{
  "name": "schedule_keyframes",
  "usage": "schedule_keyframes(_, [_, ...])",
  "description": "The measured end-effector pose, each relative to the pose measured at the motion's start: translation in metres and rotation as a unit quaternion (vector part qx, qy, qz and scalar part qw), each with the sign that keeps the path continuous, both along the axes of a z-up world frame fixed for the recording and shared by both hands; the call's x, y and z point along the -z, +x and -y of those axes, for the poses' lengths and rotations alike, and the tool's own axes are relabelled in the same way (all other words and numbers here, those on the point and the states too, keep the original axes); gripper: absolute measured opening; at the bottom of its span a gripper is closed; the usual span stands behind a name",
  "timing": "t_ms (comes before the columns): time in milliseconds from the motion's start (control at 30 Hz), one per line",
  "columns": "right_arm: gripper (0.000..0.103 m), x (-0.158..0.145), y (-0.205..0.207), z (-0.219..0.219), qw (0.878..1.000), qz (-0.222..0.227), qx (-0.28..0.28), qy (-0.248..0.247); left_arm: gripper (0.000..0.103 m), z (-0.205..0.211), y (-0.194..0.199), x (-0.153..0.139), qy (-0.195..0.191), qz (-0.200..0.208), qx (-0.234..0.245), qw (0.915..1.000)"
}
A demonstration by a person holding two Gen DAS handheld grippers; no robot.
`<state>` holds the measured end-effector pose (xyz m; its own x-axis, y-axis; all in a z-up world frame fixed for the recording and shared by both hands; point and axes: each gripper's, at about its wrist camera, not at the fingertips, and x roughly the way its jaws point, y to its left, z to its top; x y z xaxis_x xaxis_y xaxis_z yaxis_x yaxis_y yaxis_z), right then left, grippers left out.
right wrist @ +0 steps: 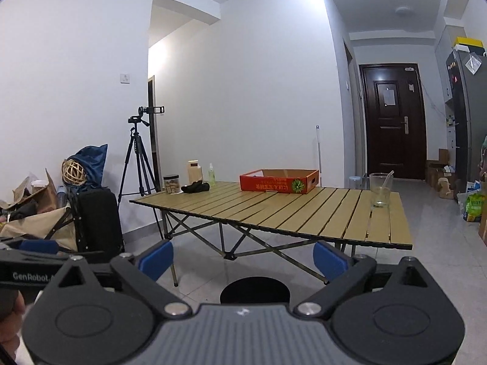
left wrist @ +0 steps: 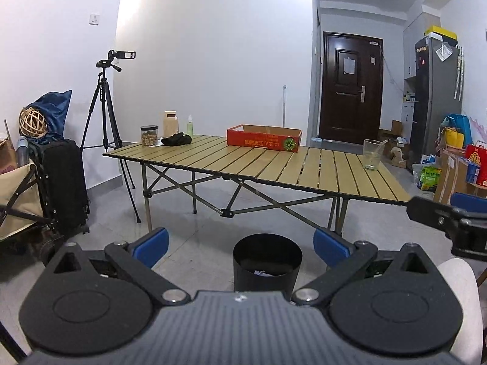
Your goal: Collect trash
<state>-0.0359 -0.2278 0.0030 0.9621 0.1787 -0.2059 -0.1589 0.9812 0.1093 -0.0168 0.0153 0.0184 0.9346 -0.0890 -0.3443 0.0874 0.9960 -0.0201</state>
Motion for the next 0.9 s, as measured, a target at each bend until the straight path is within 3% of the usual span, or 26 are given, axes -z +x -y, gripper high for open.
schedule_keyframes(900, [0.099,0.0003,-0.0076,-0.0088,1.000,0.011,-0.012,-0.011,0.103,-0.0020,-0.0038,0.0006,0.001,0.013,-0.002,0.9999])
